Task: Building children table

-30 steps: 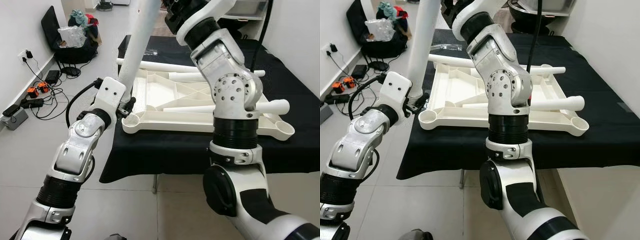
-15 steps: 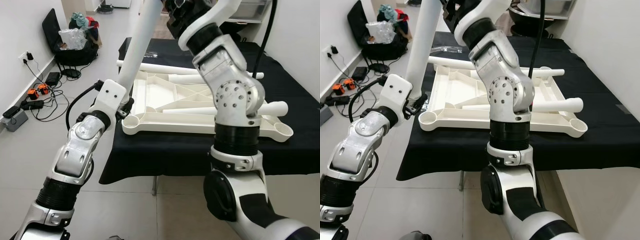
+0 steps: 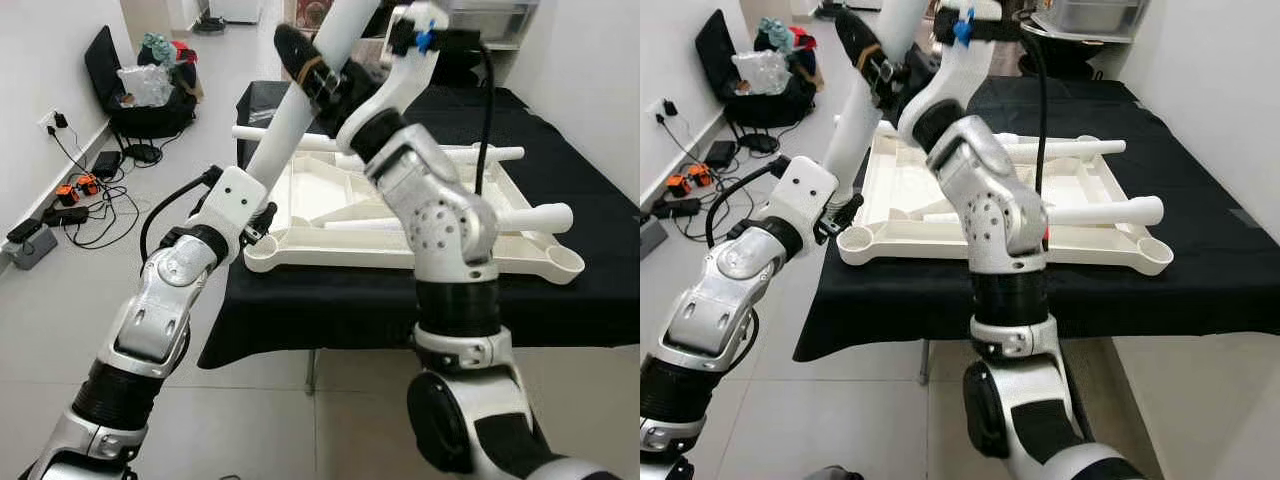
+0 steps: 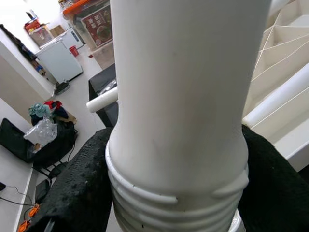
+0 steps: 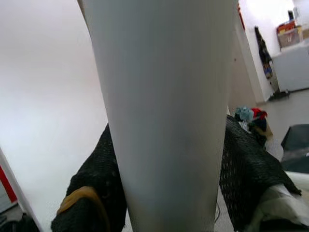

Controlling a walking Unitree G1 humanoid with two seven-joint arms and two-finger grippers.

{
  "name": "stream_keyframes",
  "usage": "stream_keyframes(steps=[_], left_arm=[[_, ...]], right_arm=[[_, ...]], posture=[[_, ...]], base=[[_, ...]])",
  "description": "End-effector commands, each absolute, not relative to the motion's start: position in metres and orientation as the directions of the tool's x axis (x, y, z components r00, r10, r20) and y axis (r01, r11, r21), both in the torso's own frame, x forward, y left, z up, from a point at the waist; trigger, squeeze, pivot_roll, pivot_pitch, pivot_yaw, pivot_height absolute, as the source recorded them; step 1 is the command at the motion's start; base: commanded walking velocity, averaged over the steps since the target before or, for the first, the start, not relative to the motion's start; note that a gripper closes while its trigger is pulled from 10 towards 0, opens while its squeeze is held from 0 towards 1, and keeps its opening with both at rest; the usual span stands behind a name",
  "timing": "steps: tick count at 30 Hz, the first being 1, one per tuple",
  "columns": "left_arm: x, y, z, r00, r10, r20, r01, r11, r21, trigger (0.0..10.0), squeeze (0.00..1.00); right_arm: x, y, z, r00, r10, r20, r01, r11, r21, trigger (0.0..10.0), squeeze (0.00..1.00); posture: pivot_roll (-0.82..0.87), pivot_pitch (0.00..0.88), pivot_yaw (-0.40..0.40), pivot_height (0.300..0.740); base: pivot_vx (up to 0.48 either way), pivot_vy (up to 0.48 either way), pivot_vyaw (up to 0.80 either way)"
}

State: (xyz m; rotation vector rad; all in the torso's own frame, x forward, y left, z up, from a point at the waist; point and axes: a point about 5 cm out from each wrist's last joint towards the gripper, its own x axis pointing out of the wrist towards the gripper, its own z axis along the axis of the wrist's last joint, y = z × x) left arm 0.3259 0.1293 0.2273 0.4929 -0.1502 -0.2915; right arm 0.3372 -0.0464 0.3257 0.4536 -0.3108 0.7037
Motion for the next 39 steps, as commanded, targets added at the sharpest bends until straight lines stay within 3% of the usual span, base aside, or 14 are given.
stream_keyframes(steps=[1,30,31,33,34,39], left_arm=[[0.325,0.123,0.235,0.937,-0.333,0.105,0.243,0.837,0.491,10.0,0.00],[0.319,0.107,0.226,0.917,-0.390,0.082,0.305,0.820,0.485,10.0,0.00],[0.319,0.106,0.226,0.916,-0.392,0.081,0.307,0.818,0.487,10.0,0.00],[0.319,0.106,0.226,0.916,-0.392,0.081,0.307,0.818,0.487,10.0,0.00],[0.318,0.106,0.225,0.916,-0.394,0.080,0.309,0.817,0.487,10.0,0.00],[0.318,0.106,0.225,0.915,-0.394,0.081,0.309,0.817,0.487,10.0,0.00]], right_arm=[[0.335,-0.046,0.328,0.723,0.538,0.435,-0.675,0.684,0.277,10.0,0.00],[0.325,-0.020,0.318,0.718,0.546,0.432,-0.685,0.664,0.298,10.0,0.00],[0.325,-0.019,0.318,0.717,0.550,0.429,-0.687,0.664,0.297,8.7,0.00],[0.325,-0.019,0.318,0.717,0.550,0.429,-0.687,0.664,0.297,8.7,0.00],[0.325,-0.018,0.317,0.715,0.552,0.428,-0.689,0.662,0.296,0.0,0.00],[0.324,-0.019,0.316,0.718,0.550,0.426,-0.685,0.668,0.292,0.0,0.00]], posture=[[-0.02,0.011,-0.042,0.740],[-0.02,0.019,-0.035,0.740],[-0.02,0.018,-0.035,0.740],[-0.02,0.018,-0.035,0.740],[-0.02,0.018,-0.035,0.740],[-0.02,0.019,-0.035,0.740]], base=[[0.000,0.000,0.00],[0.000,0.000,0.00],[0.000,0.000,0.00],[0.000,0.000,0.00],[0.000,0.000,0.00],[0.000,0.000,0.00]])
